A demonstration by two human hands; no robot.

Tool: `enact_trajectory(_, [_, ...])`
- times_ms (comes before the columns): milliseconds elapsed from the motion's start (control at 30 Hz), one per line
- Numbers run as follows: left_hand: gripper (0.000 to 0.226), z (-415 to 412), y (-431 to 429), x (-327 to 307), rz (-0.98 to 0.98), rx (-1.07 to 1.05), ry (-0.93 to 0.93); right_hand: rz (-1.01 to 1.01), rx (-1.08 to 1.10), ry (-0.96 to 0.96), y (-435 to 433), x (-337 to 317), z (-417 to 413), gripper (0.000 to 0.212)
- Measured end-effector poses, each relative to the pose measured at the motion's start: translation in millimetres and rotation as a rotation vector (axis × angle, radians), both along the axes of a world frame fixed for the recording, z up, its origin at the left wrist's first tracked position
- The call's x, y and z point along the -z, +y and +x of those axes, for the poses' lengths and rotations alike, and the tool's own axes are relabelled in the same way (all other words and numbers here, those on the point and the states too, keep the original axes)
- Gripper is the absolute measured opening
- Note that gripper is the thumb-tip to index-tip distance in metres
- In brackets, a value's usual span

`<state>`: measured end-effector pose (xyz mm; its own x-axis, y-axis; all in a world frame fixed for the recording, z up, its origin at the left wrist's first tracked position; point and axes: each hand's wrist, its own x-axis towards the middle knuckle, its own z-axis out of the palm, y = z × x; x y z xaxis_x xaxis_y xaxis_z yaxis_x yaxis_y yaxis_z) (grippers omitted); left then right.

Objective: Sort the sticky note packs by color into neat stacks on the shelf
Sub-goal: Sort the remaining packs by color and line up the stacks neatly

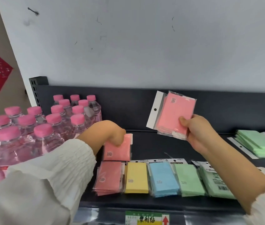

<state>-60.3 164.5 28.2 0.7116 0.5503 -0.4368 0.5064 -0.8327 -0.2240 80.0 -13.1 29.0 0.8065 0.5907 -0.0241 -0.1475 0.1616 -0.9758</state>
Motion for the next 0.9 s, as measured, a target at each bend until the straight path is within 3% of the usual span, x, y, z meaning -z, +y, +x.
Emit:
enact_trajectory(367, [0.041,-1.9,5.2,14.3,-0.006,-0.06,-0.039,-0.125,-0.081,-0.054,15.0,9.0,-4.5,0.033])
enact_trajectory(667, [0.059,-10.9,-3.0,34.6,-0.03,-0.108,-0.258,-0.242,-0.122,-0.116,60.1,5.7,-3.6,0.036])
enact_trajectory(800, [0.035,-26.8,-14.3,31.8,0.012,-0.077,-0.359,-0.275,-0.142,-0.107,91.0,4.5,-8.3,0.034])
enact_trajectory(900, [0.03,-41.3,-18.3,33.9,0.036,-0.04,-0.433,-0.311,-0.179,-0.058,119.1,7.7,-18.4,0.034])
